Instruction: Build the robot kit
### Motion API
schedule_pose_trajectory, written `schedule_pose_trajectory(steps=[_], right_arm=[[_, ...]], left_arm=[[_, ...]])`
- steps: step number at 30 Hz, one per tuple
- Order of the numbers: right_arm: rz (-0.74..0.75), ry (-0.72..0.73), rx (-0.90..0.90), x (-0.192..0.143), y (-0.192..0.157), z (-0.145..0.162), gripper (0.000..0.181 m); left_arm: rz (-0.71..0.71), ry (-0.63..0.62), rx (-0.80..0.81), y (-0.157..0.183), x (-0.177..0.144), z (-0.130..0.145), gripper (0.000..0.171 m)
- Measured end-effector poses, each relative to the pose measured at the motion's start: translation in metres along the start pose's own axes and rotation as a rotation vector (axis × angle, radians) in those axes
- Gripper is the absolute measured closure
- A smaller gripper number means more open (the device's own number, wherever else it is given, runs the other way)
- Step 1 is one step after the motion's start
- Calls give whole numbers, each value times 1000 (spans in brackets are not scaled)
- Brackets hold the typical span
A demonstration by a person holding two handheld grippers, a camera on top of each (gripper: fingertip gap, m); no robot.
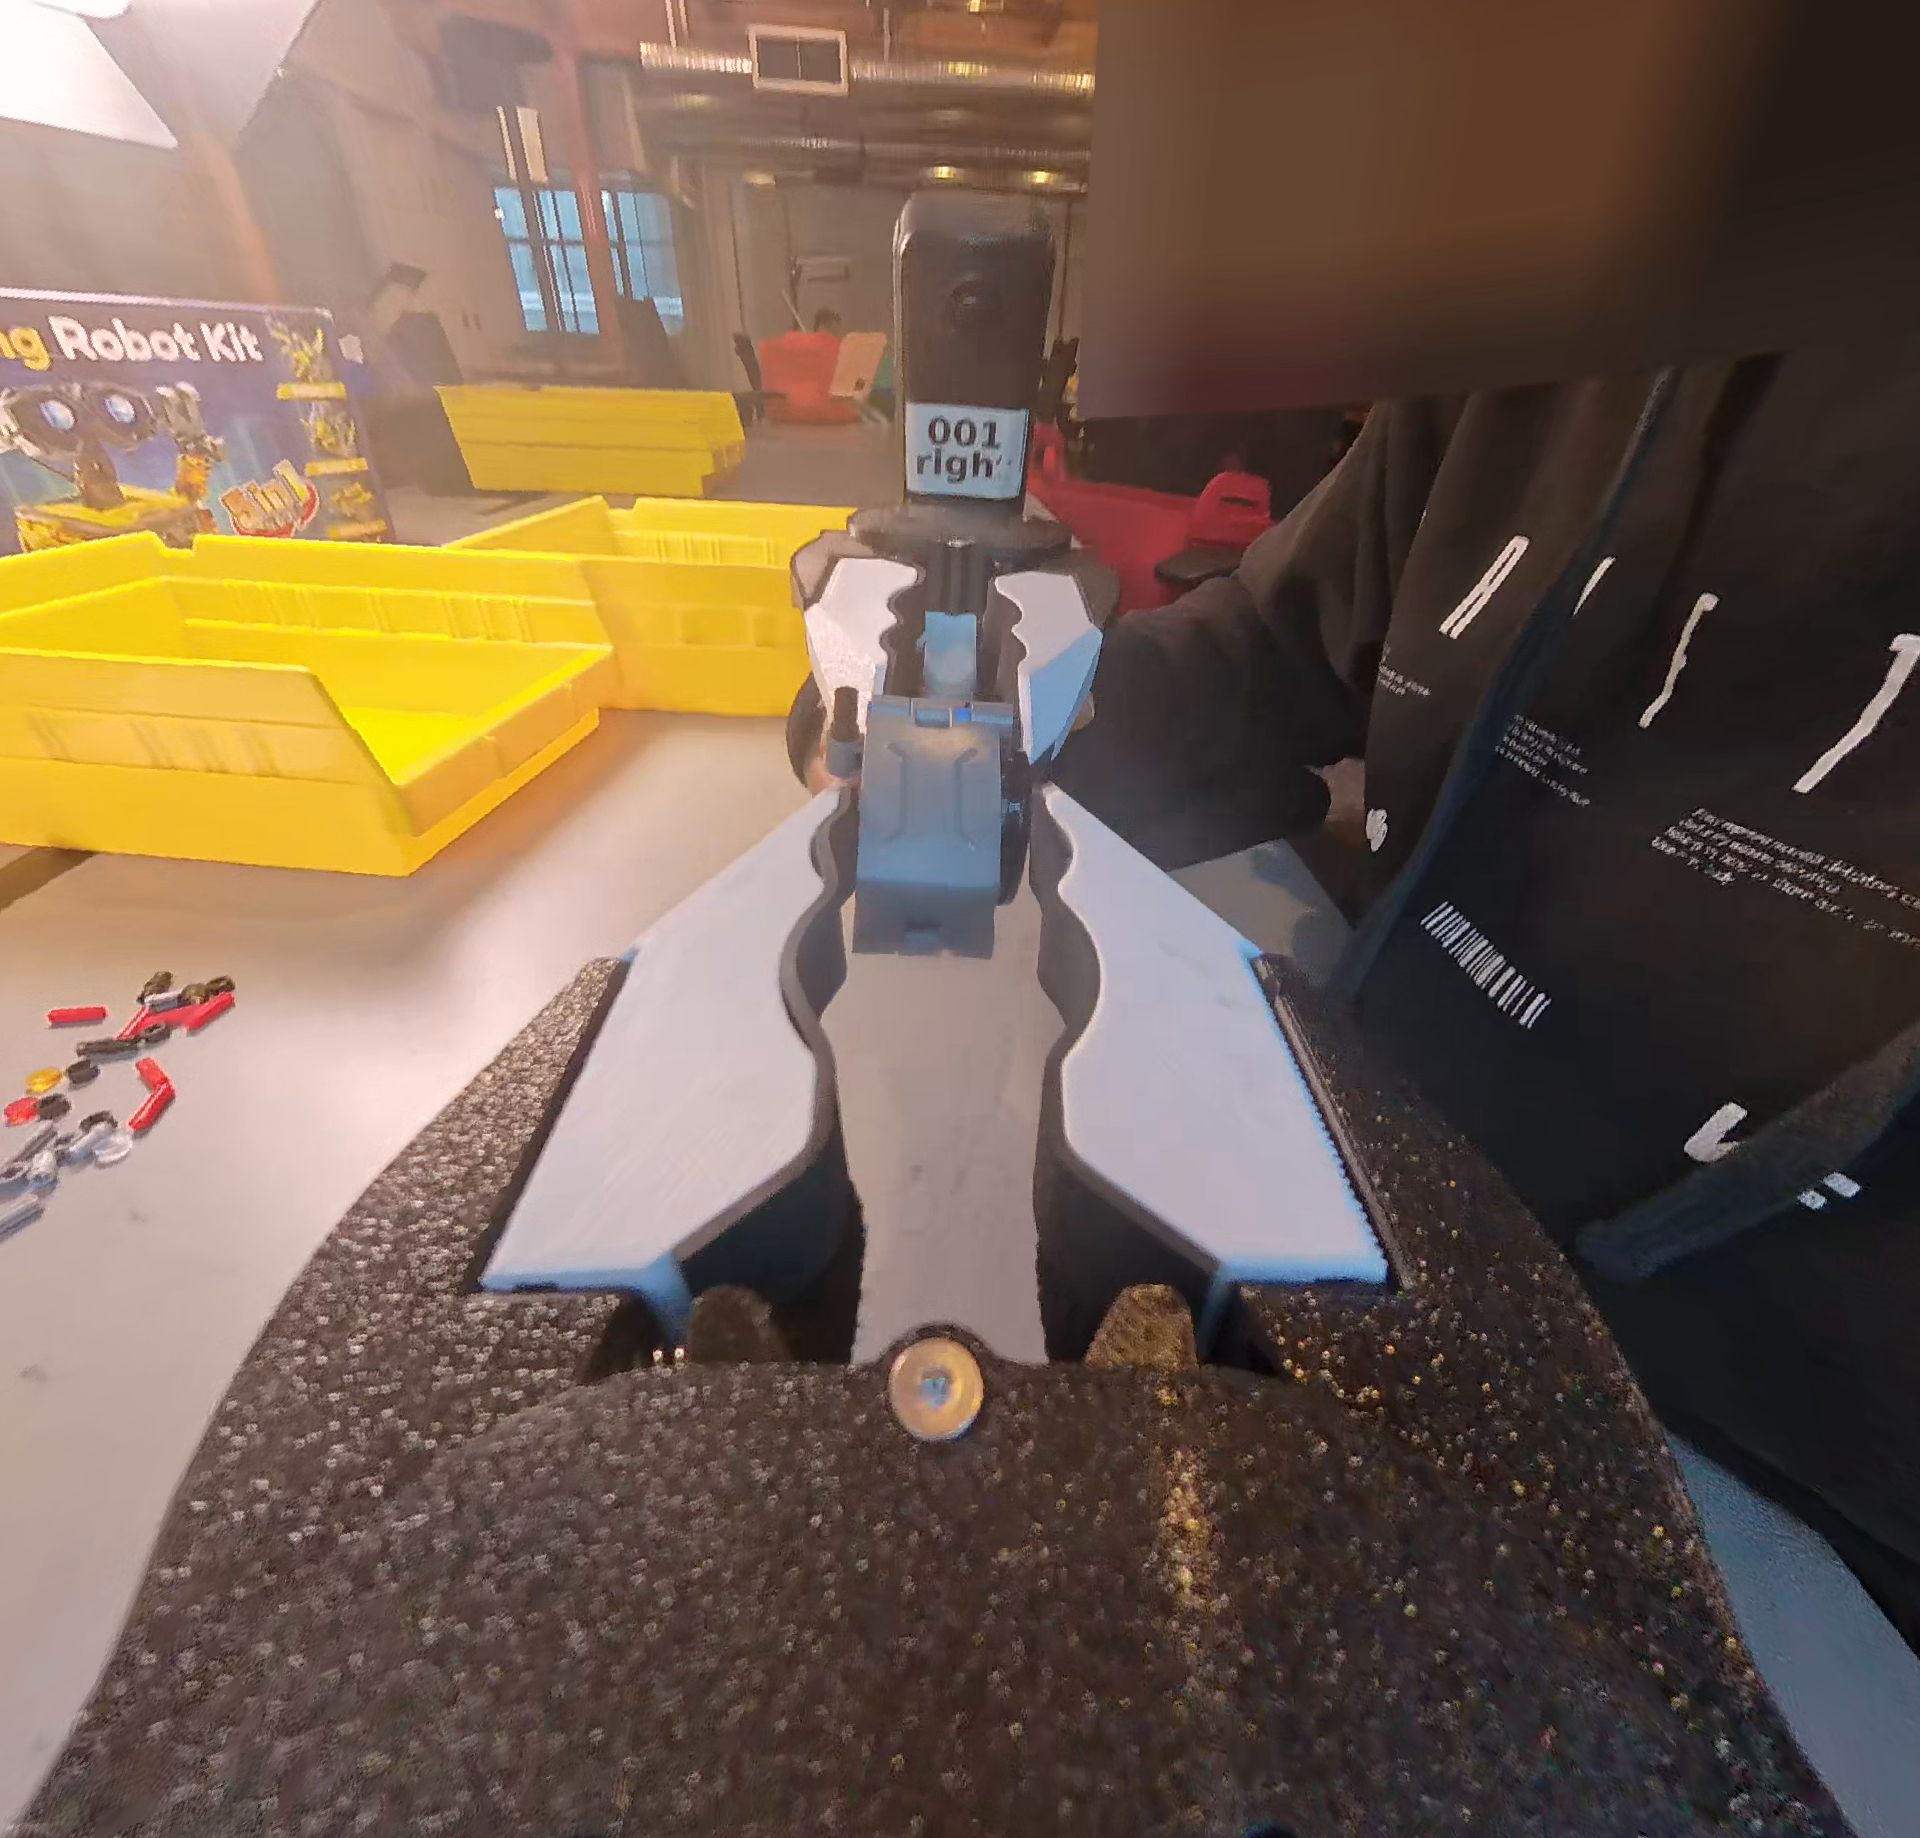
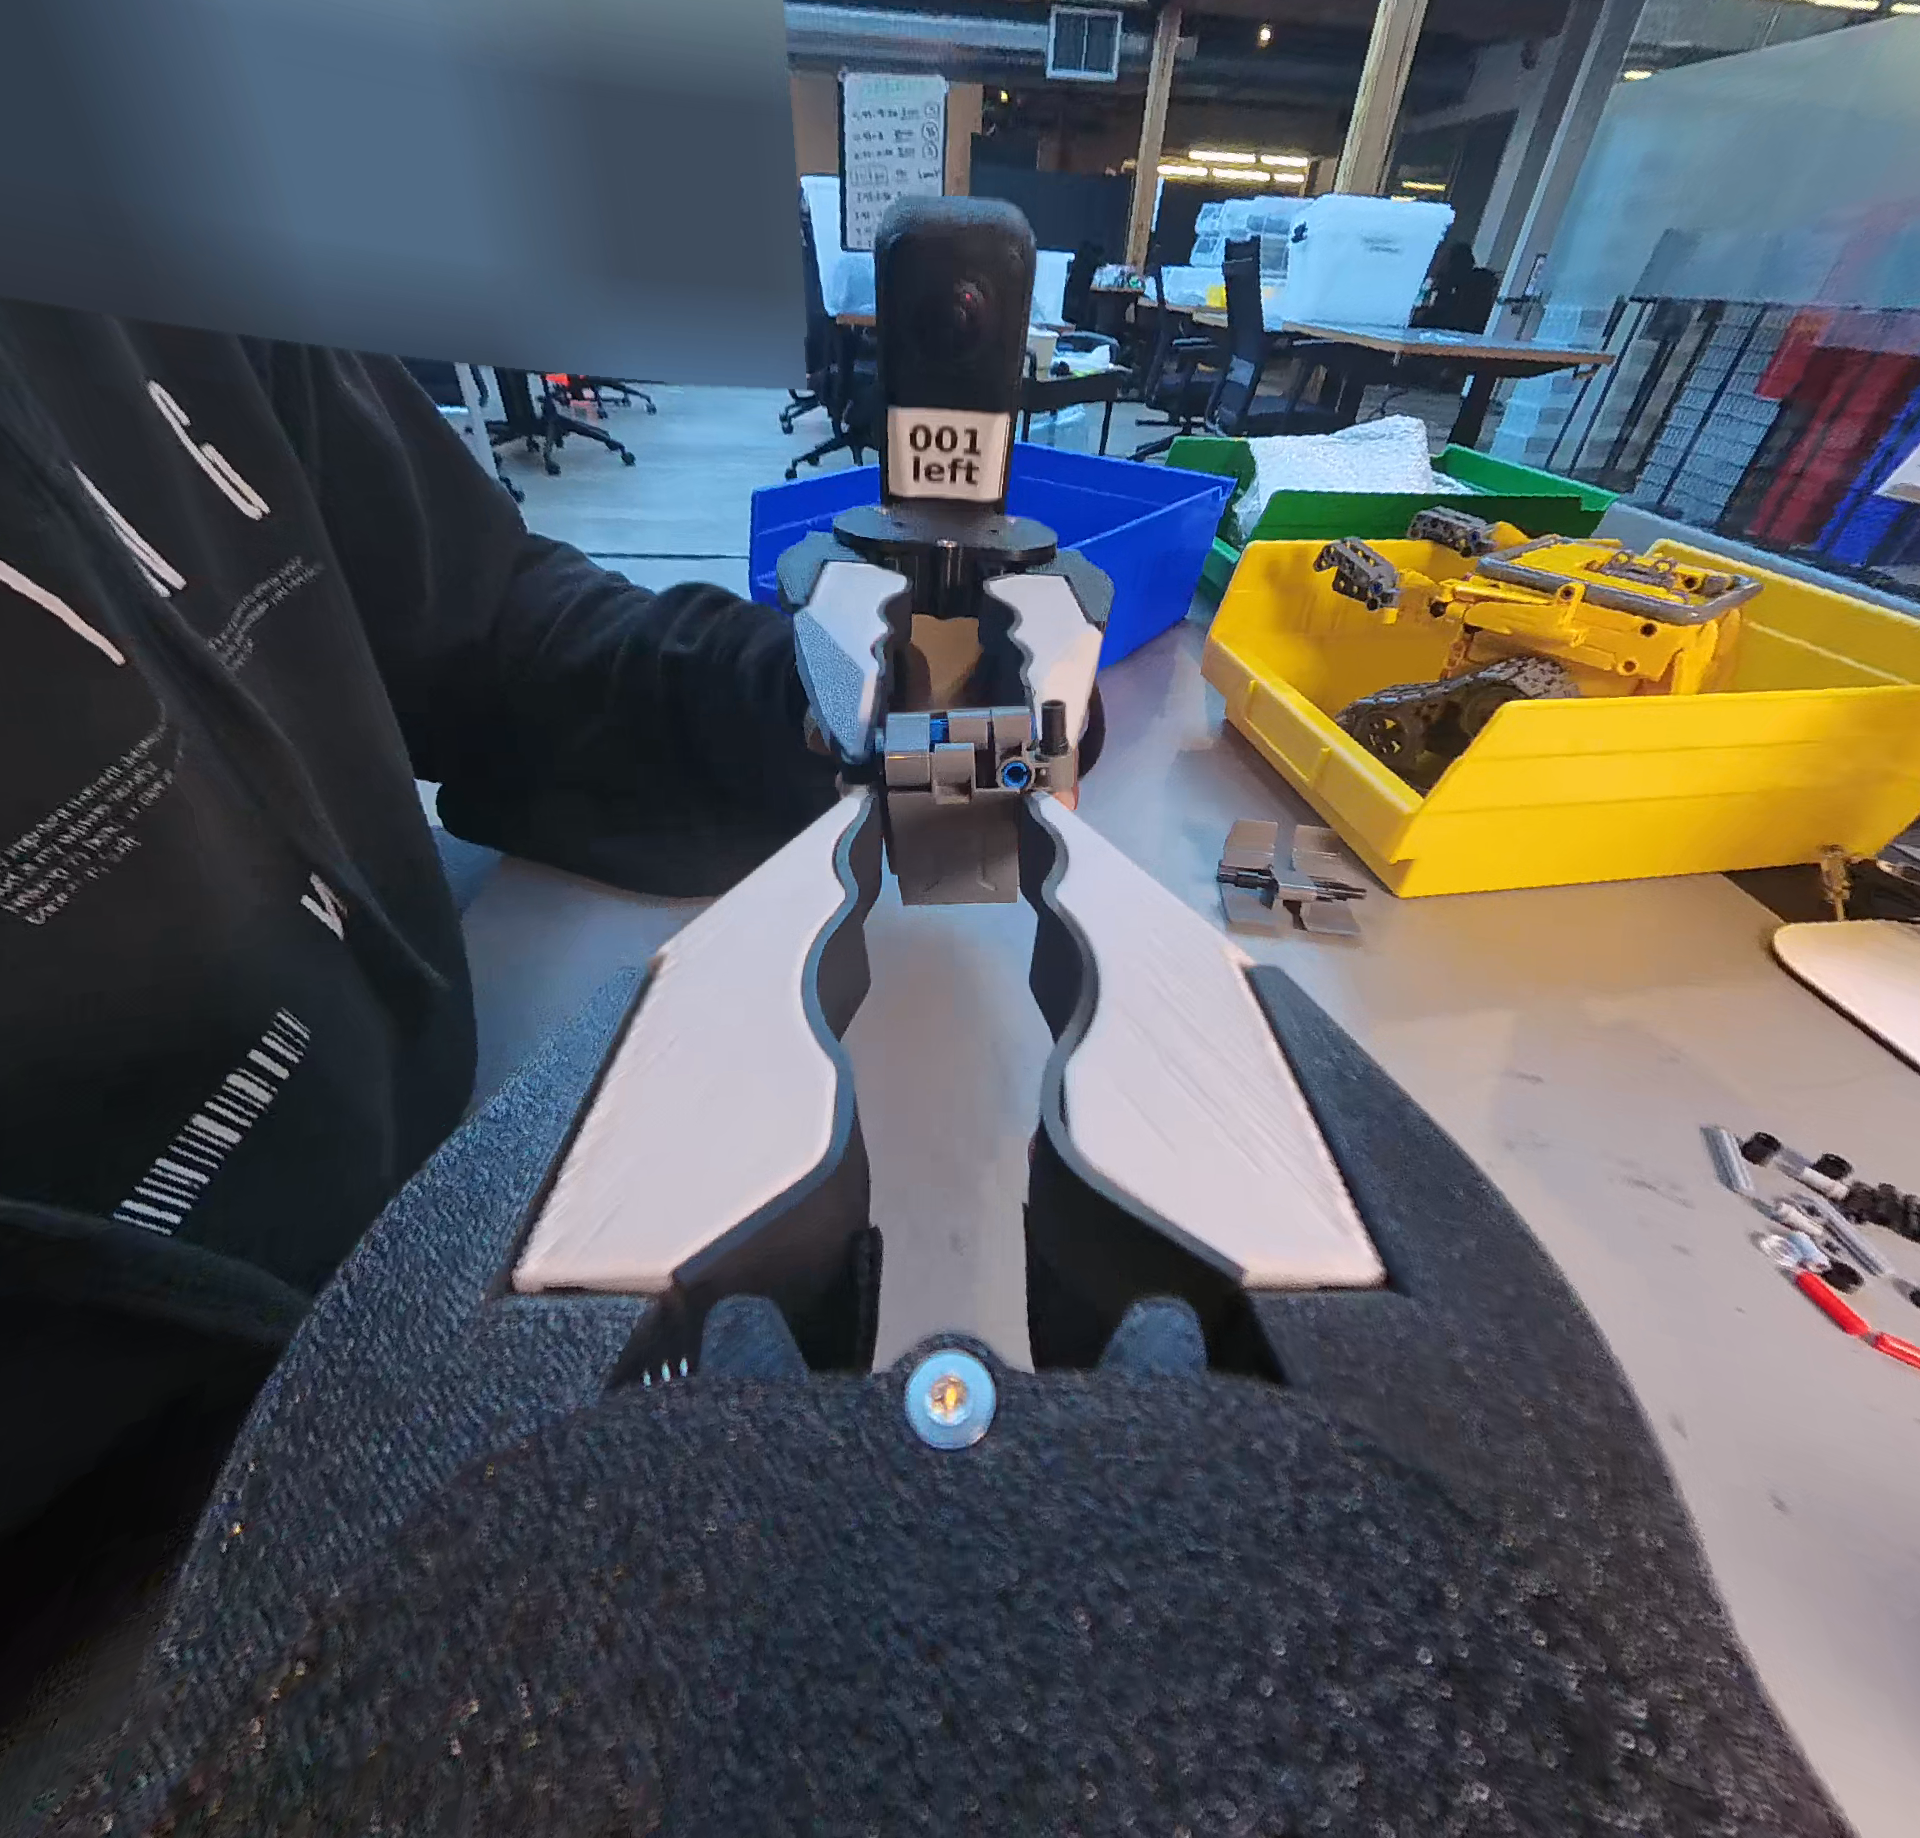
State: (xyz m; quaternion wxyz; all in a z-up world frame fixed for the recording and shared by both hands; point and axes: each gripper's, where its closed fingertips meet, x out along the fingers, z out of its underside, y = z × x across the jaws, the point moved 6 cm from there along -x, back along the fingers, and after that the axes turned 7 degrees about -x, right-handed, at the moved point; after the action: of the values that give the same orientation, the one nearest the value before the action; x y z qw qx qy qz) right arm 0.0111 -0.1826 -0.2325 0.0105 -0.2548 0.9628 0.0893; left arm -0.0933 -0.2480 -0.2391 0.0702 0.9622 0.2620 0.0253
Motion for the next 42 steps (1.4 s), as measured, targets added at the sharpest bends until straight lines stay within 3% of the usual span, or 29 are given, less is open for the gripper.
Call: schedule_pose_trajectory(steps=[6, 8, 13, 28, 35, 42], right_arm=[[66, -139, -181, 3, 0, 10, 155], [69, -166, -241, 7, -5, 12, 155], [77, -169, -324, 7, -9, 12, 156], [0, -98, -208, 6, -12, 12, 158], [-69, -32, -45, 5, -11, 13, 159], [-38, 35, 14, 6, -9, 0, 158]], left_arm=[[-102, -92, 34, -7, 1, 4, 124], [-96, -114, 46, -4, 5, 7, 135], [-114, -151, 127, -1, 5, 6, 136], [-111, -192, 182, 7, 5, 5, 142], [-83, -199, 166, 10, 4, 4, 143], [-54, -68, 109, 10, 1, -6, 141]])
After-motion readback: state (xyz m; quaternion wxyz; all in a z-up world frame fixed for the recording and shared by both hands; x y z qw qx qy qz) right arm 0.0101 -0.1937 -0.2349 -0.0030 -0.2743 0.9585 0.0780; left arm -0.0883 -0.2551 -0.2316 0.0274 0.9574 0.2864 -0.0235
